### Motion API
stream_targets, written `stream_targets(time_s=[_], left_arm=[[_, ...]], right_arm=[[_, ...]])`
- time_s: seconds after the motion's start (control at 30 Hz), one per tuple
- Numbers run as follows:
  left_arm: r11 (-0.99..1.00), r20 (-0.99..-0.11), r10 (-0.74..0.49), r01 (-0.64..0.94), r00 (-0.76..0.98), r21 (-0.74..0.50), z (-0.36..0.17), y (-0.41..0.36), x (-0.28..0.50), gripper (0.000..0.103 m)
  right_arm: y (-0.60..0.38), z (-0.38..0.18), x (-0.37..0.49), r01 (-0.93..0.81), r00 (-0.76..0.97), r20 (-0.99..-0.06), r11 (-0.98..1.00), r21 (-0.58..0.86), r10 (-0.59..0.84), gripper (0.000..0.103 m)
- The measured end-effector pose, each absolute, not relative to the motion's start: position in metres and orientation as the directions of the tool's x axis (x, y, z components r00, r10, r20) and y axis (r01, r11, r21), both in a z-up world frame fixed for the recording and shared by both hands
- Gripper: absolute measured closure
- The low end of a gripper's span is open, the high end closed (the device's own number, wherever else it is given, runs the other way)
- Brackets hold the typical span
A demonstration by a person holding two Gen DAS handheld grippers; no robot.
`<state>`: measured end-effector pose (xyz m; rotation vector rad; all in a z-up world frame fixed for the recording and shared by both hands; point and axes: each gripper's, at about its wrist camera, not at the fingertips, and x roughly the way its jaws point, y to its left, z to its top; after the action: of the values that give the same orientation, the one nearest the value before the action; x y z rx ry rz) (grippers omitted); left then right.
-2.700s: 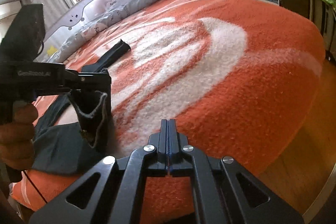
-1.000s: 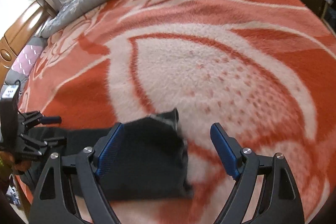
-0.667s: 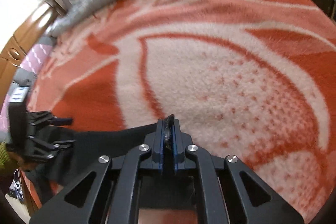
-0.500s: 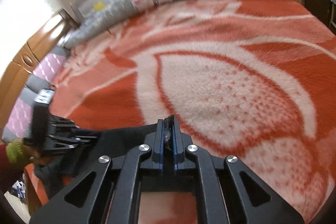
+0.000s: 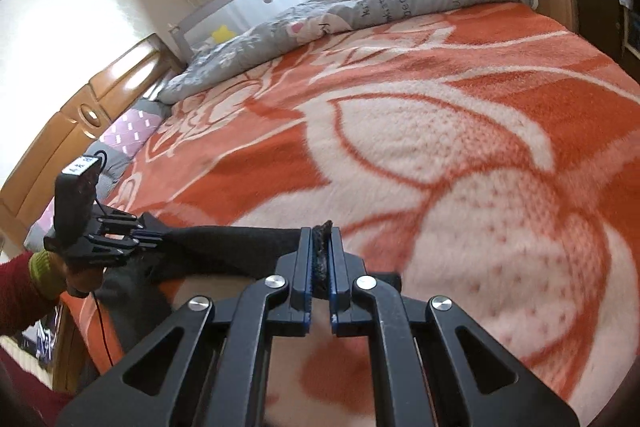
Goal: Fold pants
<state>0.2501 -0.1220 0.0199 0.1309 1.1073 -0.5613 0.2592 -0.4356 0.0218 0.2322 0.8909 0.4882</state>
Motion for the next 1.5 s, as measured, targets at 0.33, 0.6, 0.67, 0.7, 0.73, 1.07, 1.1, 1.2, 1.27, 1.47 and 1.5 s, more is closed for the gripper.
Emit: stream_targets(time_s=[0.33, 0.6, 0.67, 0.7, 0.73, 1.07, 1.1, 1.2, 1.27, 1.47, 1.5], left_arm=[[0.859, -0.85, -0.422, 0.438, 0.315, -0.264, 0.021, -0.132, 0.174, 0.101], [0.848, -0.847, -0.448, 0.437, 0.287, -0.3, 0.017, -0.141, 0.129, 0.1], [0.844, -0.845, -0.453, 0.441, 0.285, -0.304, 0.016, -0.145, 0.12, 0.1], [0.843, -0.843, -0.457, 0.442, 0.283, -0.308, 0.016, -0.145, 0.119, 0.1], [0.84, -0.841, -0.463, 0.441, 0.279, -0.316, 0.015, -0.146, 0.115, 0.1], [0.825, -0.843, -0.477, 0.455, 0.247, -0.334, 0.005, -0.156, 0.095, 0.1], [0.823, -0.844, -0.48, 0.457, 0.239, -0.339, 0.001, -0.157, 0.093, 0.1], [0.825, -0.851, -0.475, 0.449, 0.222, -0.344, -0.007, -0.159, 0.092, 0.099], [0.83, -0.86, -0.466, 0.441, 0.209, -0.342, -0.012, -0.16, 0.091, 0.097], [0.81, -0.837, -0.523, 0.401, 0.162, -0.428, -0.011, -0.153, 0.081, 0.09], [0.808, -0.831, -0.531, 0.395, 0.169, -0.436, -0.009, -0.15, 0.076, 0.09]], right_arm=[[-0.447, 0.006, 0.171, -0.279, 0.51, -0.718, 0.881, 0.383, 0.474, 0.096], [-0.451, -0.002, 0.127, -0.256, 0.521, -0.731, 0.898, 0.359, 0.441, 0.096], [-0.453, -0.002, 0.119, -0.251, 0.528, -0.731, 0.902, 0.352, 0.433, 0.096], [-0.453, -0.001, 0.116, -0.25, 0.53, -0.731, 0.903, 0.349, 0.43, 0.096], [-0.454, -0.001, 0.112, -0.251, 0.533, -0.733, 0.907, 0.339, 0.422, 0.096], [-0.454, -0.001, 0.085, -0.253, 0.52, -0.778, 0.934, 0.253, 0.352, 0.096], [-0.455, -0.001, 0.082, -0.244, 0.524, -0.78, 0.937, 0.25, 0.344, 0.096], [-0.457, -0.013, 0.082, -0.202, 0.483, -0.816, 0.947, 0.249, 0.317, 0.095], [-0.456, -0.018, 0.08, -0.177, 0.461, -0.839, 0.957, 0.232, 0.288, 0.086], [-0.464, -0.001, 0.057, -0.071, 0.523, -0.824, 0.975, 0.212, 0.217, 0.063], [-0.466, 0.005, 0.05, -0.054, 0.54, -0.813, 0.973, 0.223, 0.217, 0.063]])
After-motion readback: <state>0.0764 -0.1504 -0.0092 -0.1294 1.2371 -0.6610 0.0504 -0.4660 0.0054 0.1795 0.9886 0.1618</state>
